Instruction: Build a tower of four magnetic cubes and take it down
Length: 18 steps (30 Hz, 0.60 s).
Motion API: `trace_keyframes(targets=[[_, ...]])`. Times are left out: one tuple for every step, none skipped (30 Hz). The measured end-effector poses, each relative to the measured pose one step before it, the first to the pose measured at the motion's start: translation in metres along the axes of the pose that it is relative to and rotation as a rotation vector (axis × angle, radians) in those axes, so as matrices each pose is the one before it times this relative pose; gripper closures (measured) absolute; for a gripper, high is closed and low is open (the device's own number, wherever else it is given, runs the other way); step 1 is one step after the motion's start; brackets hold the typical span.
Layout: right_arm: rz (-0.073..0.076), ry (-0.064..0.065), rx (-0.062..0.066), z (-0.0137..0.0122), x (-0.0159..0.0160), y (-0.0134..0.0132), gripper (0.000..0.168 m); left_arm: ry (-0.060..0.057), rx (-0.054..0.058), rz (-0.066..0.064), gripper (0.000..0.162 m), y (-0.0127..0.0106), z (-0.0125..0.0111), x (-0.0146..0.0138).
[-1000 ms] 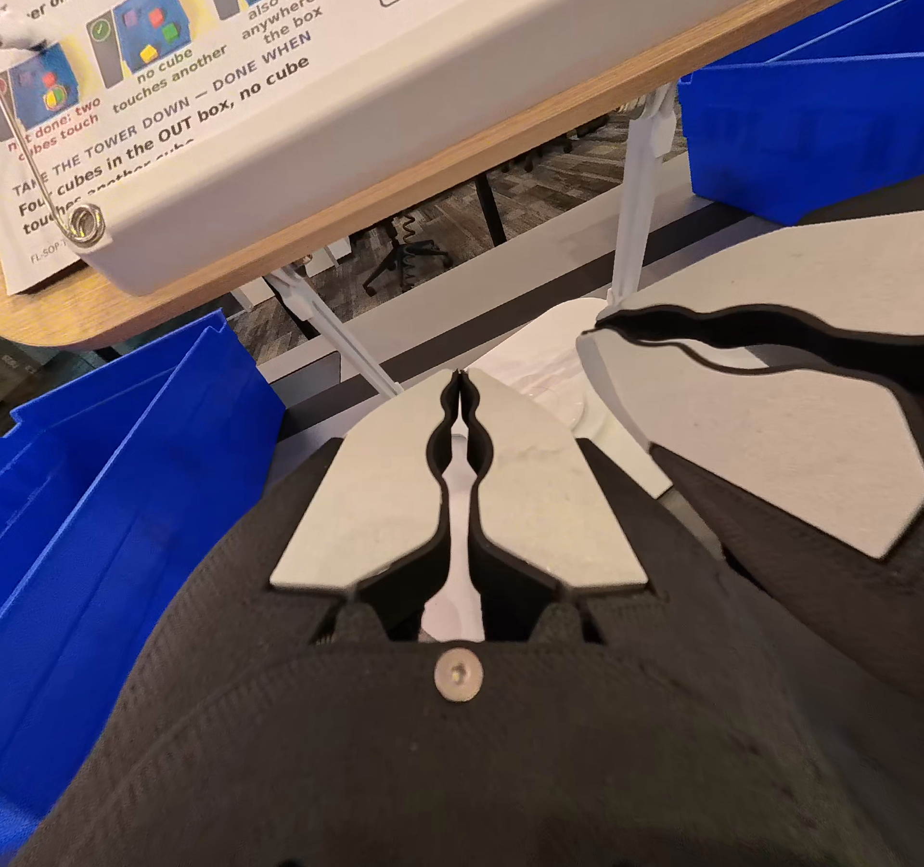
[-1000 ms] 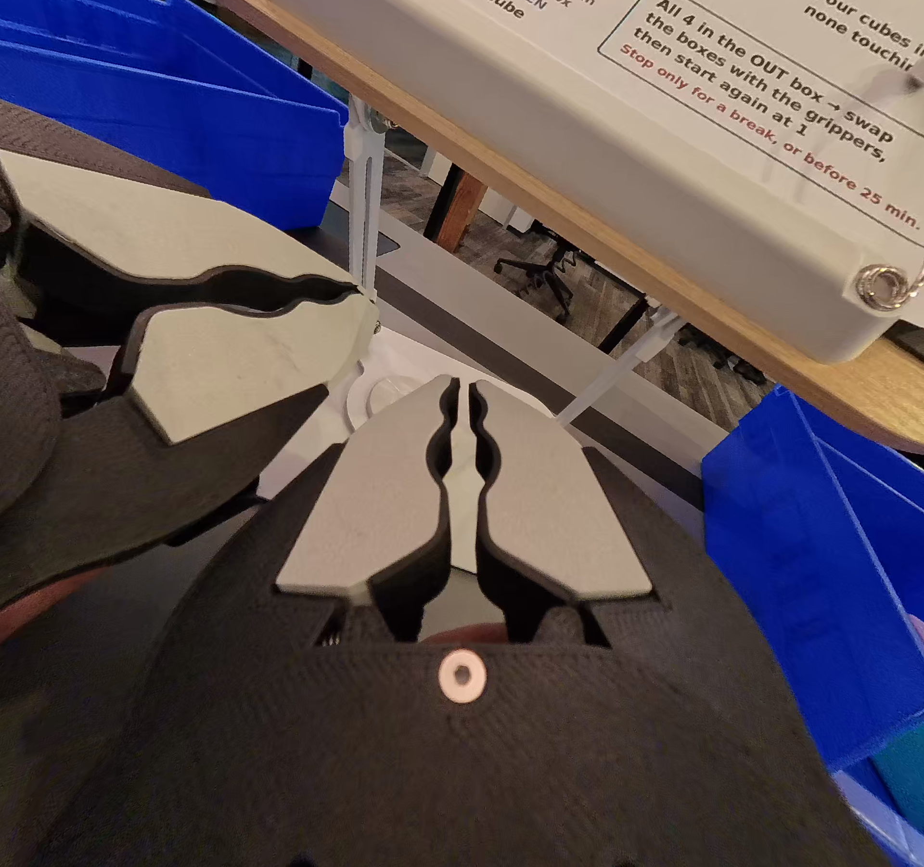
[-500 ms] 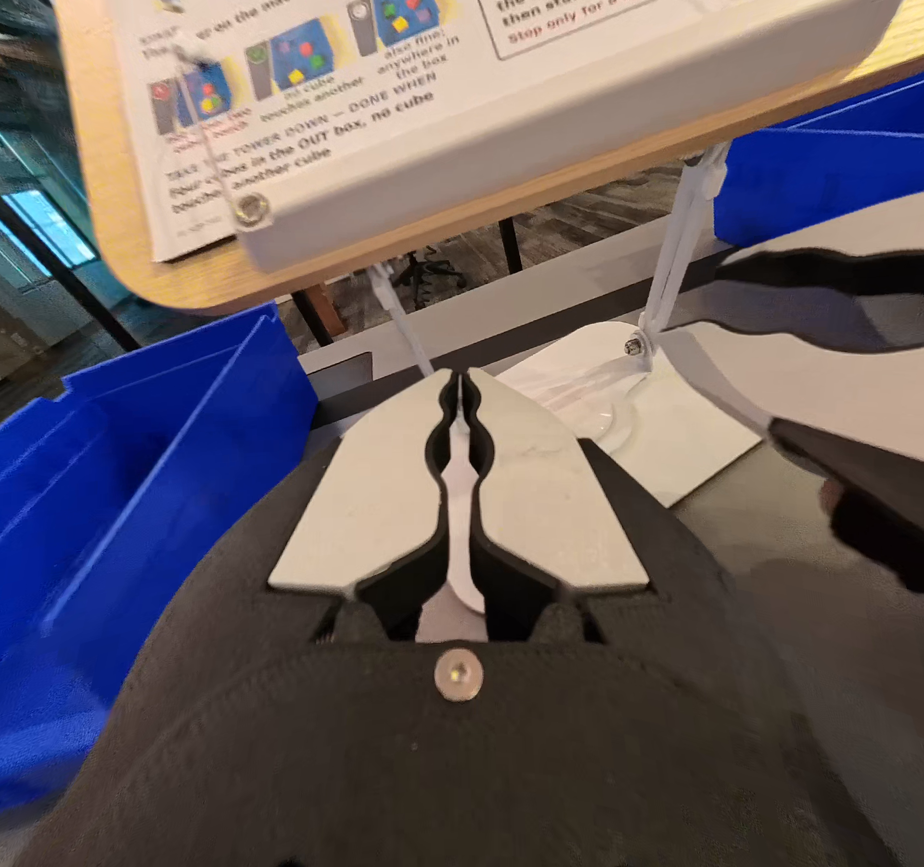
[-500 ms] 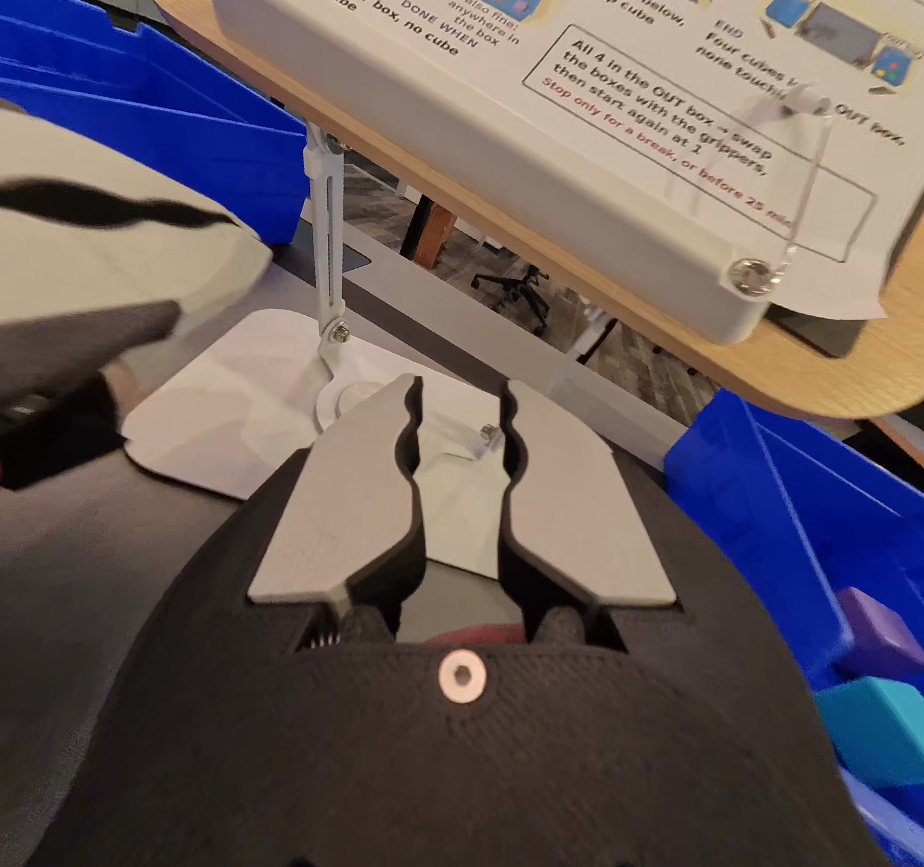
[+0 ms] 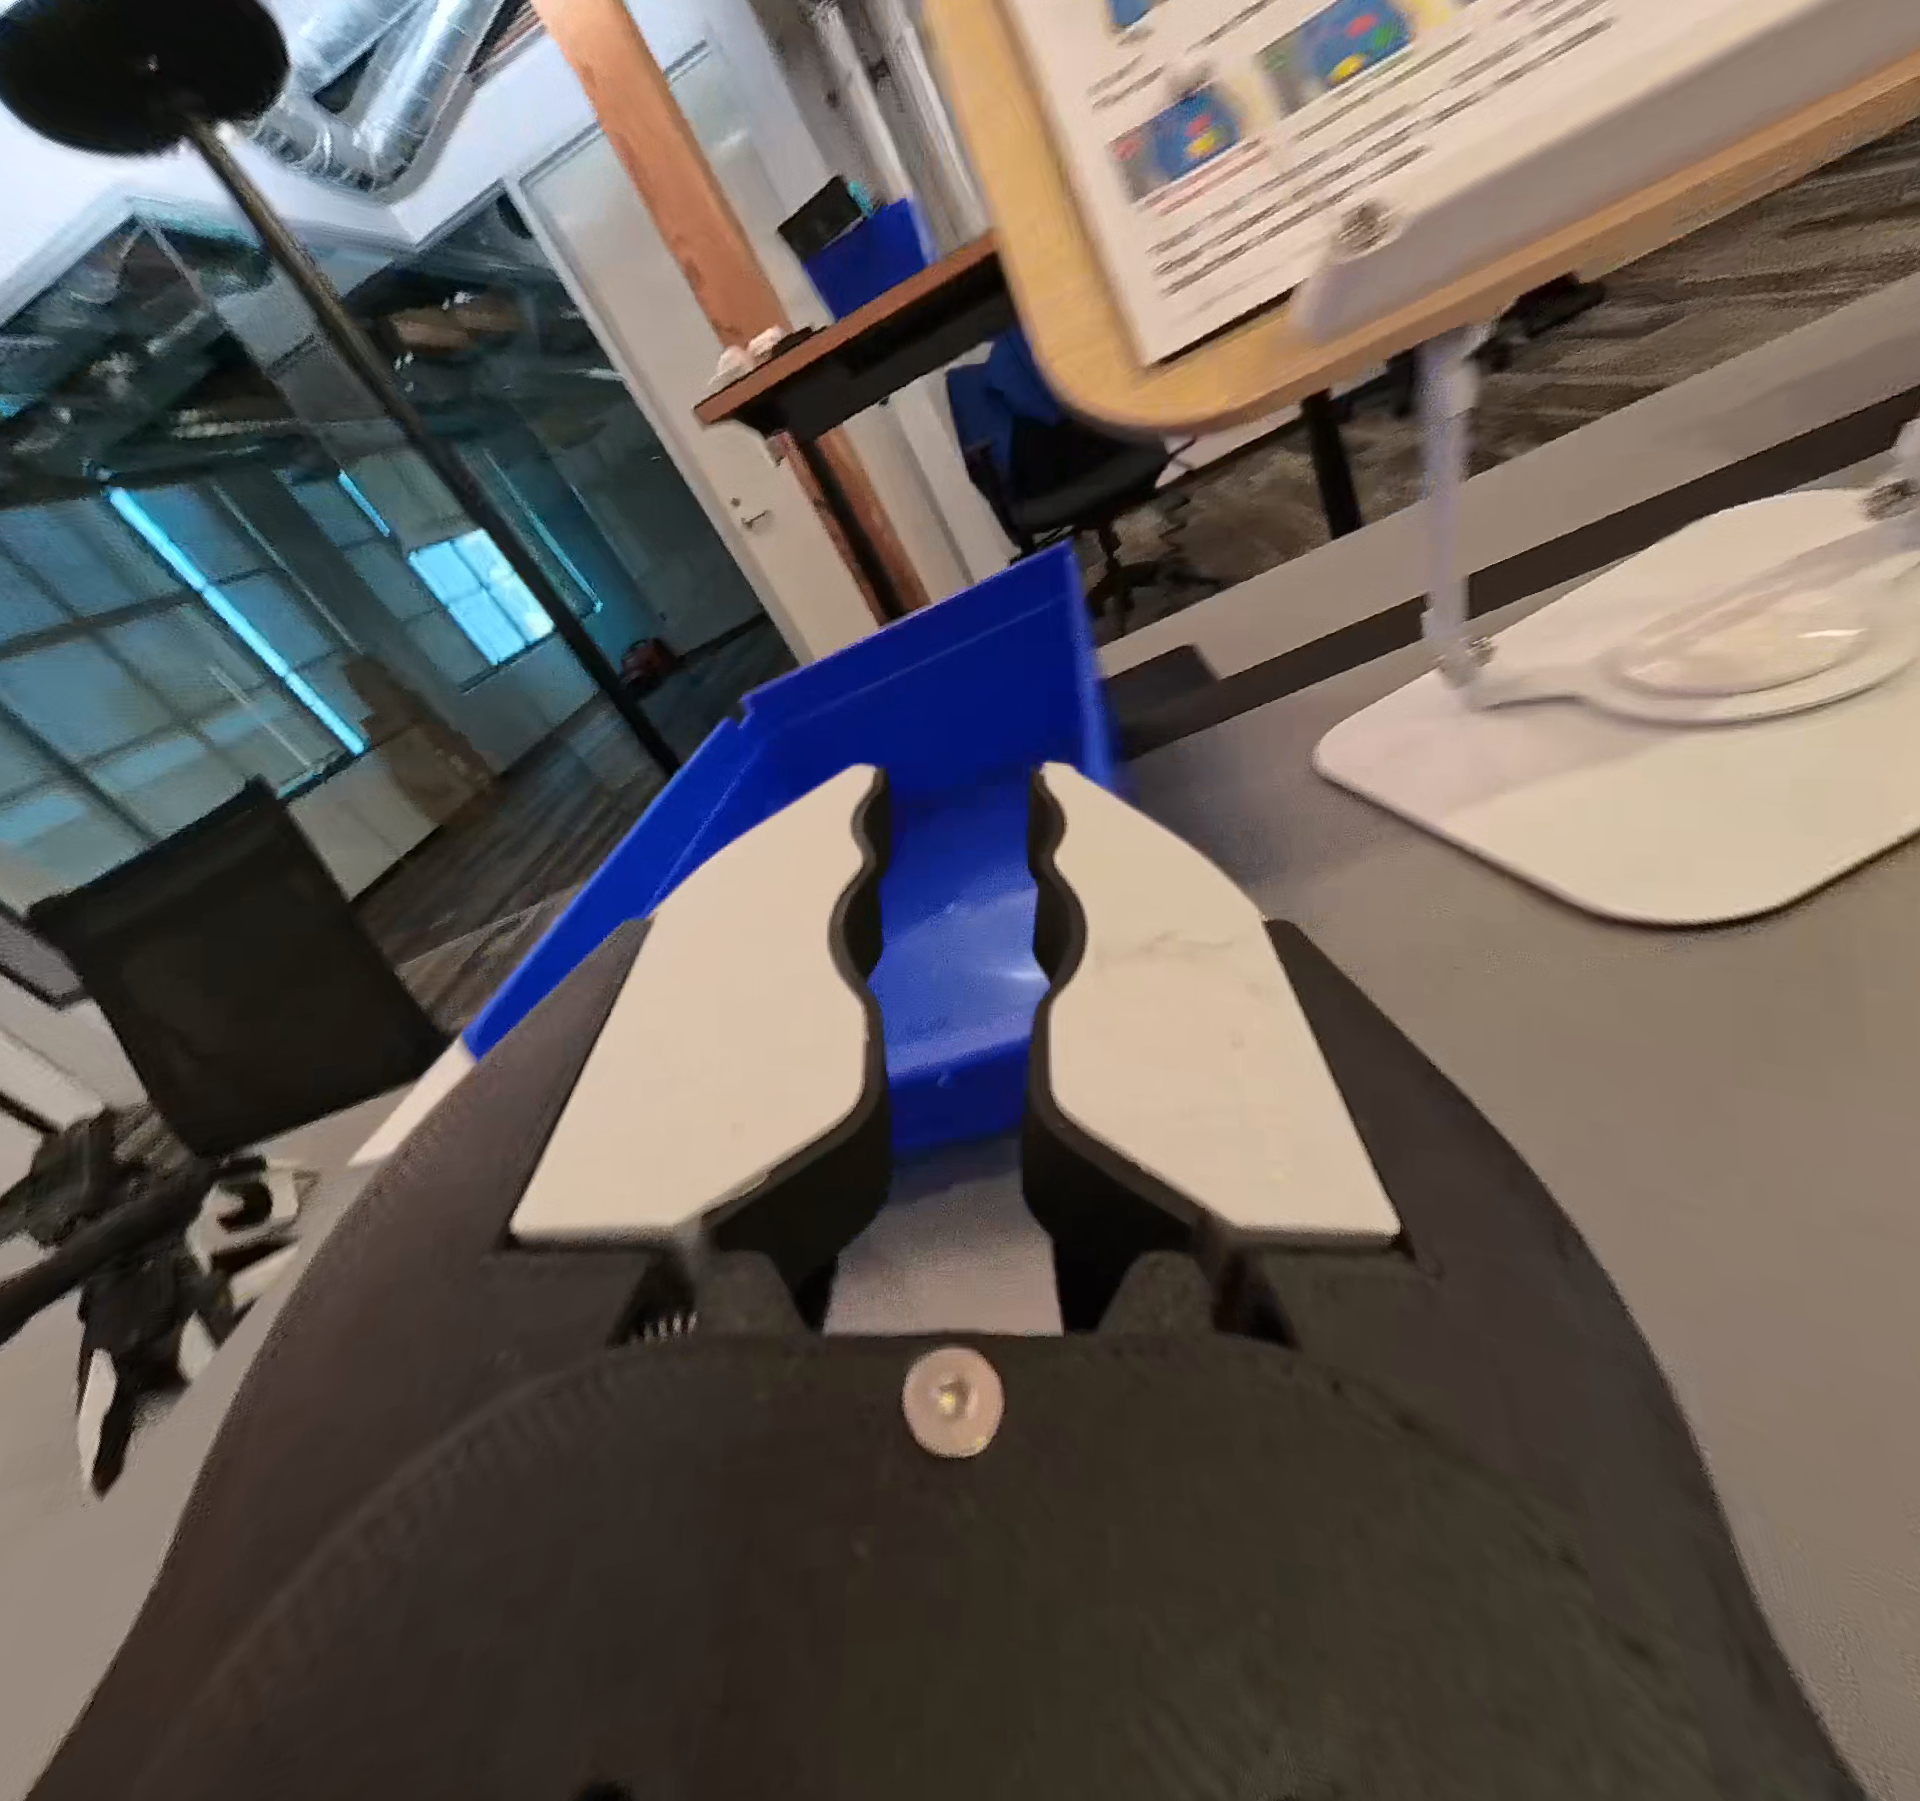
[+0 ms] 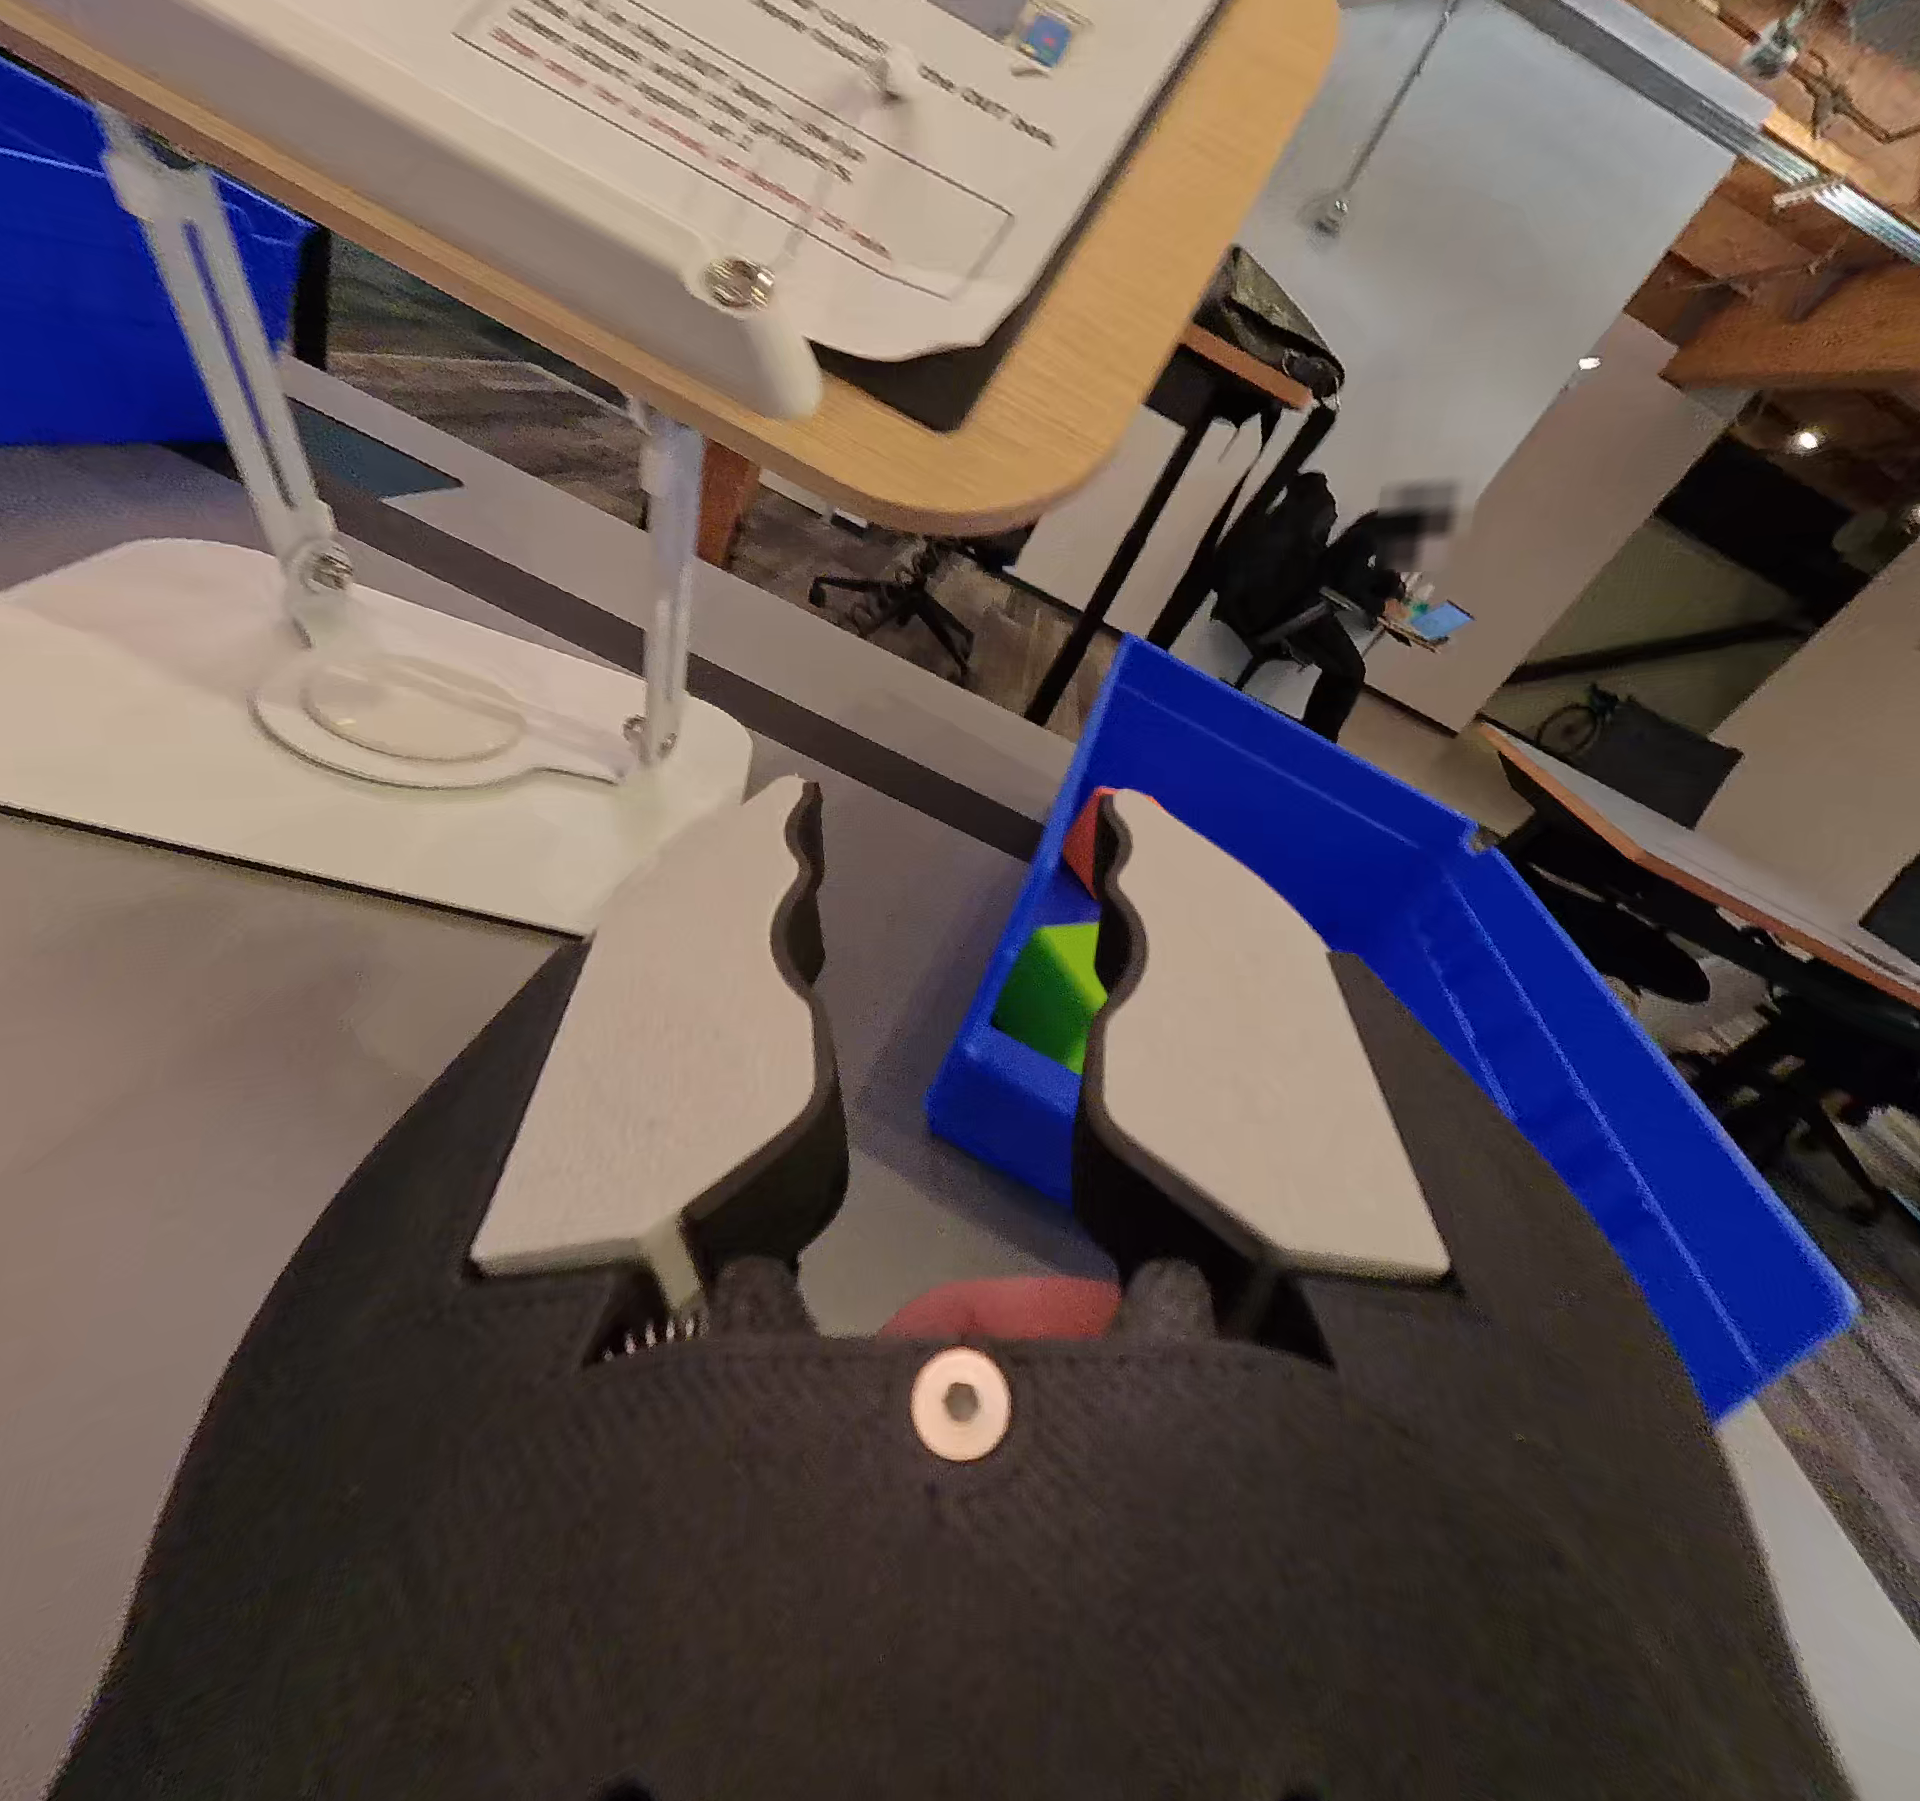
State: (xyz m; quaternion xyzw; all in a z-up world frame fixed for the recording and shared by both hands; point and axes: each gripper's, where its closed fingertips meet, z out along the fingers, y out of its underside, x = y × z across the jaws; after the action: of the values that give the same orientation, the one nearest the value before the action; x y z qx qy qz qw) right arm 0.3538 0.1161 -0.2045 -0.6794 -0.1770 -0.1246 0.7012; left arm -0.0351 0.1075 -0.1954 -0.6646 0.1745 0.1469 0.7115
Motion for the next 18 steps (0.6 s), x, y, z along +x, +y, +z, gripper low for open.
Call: trace_keyframes(targets=[[0.0136,0.006,-0.0141,-0.00002,0.00456,0.00391,0.115,-0.0059,-0.0368,-0.0277,0.132,0.01147,0.00065,-0.00988],[0.0177,0.0027,-0.0157,0.00117,0.00311,0.00394,0.113,0.0062,-0.0488,-0.0407,0.126,0.01191,0.00296,-0.00654],[0.0162,-0.0019,-0.0173,0.00197,0.00137,0.00359,0.109,0.0134,-0.0339,-0.0447,0.121,0.00786,0.00352,-0.00304],[0.0061,-0.0056,-0.0132,0.00182,-0.00063,0.00293,0.108,0.0275,-0.0156,-0.0359,0.116,0.00354,0.00283,0.00209],[-0.0048,-0.0045,-0.0081,0.00131,-0.00143,0.0019,0.108,0.0308,-0.0094,-0.0074,0.112,0.00194,0.00221,0.00601],[-0.0098,-0.0028,-0.0058,0.00094,-0.00169,0.00116,0.108,0.0193,-0.0069,0.0168,0.112,0.00148,0.00248,0.00695],[-0.0087,-0.0023,-0.0025,0.00045,-0.00139,0.00034,0.108,0.0197,-0.0092,0.0237,0.112,0.00152,0.00319,0.00792],[-0.0046,-0.0019,0.0002,0.00017,-0.00083,-0.00043,0.108,0.0111,-0.0118,0.0126,0.112,0.00135,0.00367,0.0063],[-0.0014,0.0,0.0009,0.00007,-0.00025,-0.00059,0.109,0.0109,-0.0127,-0.0003,0.112,0.00109,0.00445,0.00513],[-0.0002,0.0009,0.0,0.0001,0.00009,-0.00013,0.11,0.015,-0.0121,-0.0057,0.111,0.00067,0.00537,0.00516],[0.0004,-0.0008,-0.0052,0.00064,-0.00012,0.00105,0.11,0.017,-0.0085,-0.0038,0.11,0.00001,0.00561,0.00558],[0.0021,-0.0031,-0.01,0.00091,-0.00047,0.00209,0.11,0.0141,-0.01,-0.0018,0.109,0.00035,0.00536,0.00548],[0.0038,-0.003,-0.0083,0.00083,-0.00054,0.00177,0.11,0.0071,-0.0217,0.0074,0.11,0.0016,0.00488,0.00455],[0.004,-0.0014,-0.0035,0.00045,-0.00015,0.00084,0.11,-0.0285,-0.0257,0.0252,0.114,0.00256,0.00375,-0.00069],[0.0024,0.0,-0.0035,0.00034,-0.00008,0.00033,0.111,-0.0415,-0.0004,0.0171,0.122,-0.00034,0.00202,-0.00351],[-0.0003,0.0025,-0.0029,0.00018,0.00022,-0.00004,0.111,-0.0196,0.0184,-0.0058,0.128,-0.00343,0.00137,-0.00162],[-0.0017,0.0035,0.0004,-0.00007,0.00041,-0.00021,0.111,0.0007,0.0008,-0.0055,0.134,-0.00112,0.00268,0.00076],[-0.0008,0.0022,-0.0002,-0.00002,0.00043,0.00007,0.111,-0.0081,-0.0276,0.0044,0.137,0.00267,0.00442,-0.00018]])
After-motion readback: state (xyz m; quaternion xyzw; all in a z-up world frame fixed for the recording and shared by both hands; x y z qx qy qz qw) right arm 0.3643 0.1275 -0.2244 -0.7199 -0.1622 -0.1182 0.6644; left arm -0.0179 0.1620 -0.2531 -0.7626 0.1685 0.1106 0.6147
